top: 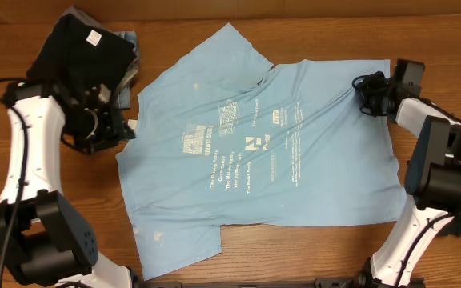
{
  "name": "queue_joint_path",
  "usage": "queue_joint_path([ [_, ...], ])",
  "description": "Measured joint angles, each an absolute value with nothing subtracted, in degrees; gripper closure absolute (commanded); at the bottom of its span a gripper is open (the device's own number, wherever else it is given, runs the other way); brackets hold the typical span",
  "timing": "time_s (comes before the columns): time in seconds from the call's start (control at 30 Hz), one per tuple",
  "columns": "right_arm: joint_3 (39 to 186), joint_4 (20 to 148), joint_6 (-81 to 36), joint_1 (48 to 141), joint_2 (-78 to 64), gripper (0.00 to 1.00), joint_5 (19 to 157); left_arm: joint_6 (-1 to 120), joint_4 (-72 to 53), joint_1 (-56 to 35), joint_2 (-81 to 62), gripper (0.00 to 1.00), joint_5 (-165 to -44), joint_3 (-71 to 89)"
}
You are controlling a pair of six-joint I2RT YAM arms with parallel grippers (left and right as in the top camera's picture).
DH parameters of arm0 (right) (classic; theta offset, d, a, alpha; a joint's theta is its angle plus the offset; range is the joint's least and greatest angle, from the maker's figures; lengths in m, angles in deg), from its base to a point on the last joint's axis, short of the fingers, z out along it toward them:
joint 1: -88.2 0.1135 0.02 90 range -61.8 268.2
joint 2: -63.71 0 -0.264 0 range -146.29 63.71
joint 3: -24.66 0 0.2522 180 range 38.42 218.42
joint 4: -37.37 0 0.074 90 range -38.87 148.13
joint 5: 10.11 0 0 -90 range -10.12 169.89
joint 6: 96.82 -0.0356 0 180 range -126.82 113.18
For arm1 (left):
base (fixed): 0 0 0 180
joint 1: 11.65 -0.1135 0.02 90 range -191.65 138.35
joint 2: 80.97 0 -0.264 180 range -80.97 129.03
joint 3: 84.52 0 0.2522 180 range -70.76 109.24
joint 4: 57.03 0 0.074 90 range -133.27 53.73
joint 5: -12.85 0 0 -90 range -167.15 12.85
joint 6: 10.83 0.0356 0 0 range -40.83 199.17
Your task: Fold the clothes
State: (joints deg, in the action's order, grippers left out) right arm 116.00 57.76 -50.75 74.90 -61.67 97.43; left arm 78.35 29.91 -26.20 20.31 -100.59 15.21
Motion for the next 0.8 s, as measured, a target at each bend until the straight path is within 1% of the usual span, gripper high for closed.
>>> queue_joint_path([
  [0.07, 117.9, 60.3, -50.0, 74.9, -61.9, 0.53, 98.6, 79.1, 28.8, -23.9, 20.3, 0.47, -100.8, 15.2],
  [0.1, 120.0, 63.6, -49.5, 74.8, -61.9, 0.51, 99.1, 79.4, 27.9, -22.3, 20.3, 0.46, -100.8, 15.2],
  [0.3, 126.9, 82.4, -42.0, 72.4, -61.2, 0.48, 103.3, 79.9, 19.0, -13.9, 20.4, 0.5, -96.0, 15.2],
  [0.37, 127.7, 88.1, -39.2, 71.0, -59.0, 0.48, 103.9, 79.9, 15.5, -11.7, 20.6, 0.55, -93.5, 15.2],
  [0.5, 128.7, 96.6, -33.9, 69.1, -50.0, 0.48, 104.1, 80.5, 7.8, -8.2, 23.3, 0.6, -90.2, 15.3],
  [0.67, 130.4, 105.9, -29.1, 70.2, -36.0, 0.47, 104.9, 80.7, -3.0, -5.9, 30.9, 0.67, -88.6, 15.5],
  [0.73, 130.9, 109.1, -28.1, 71.1, -31.8, 0.47, 105.2, 80.6, -7.4, -5.2, 34.4, 0.73, -88.3, 15.5],
  [0.8, 131.1, 111.8, -27.5, 72.0, -29.0, 0.47, 105.3, 80.6, -11.0, -4.4, 37.3, 0.85, -88.2, 15.5],
])
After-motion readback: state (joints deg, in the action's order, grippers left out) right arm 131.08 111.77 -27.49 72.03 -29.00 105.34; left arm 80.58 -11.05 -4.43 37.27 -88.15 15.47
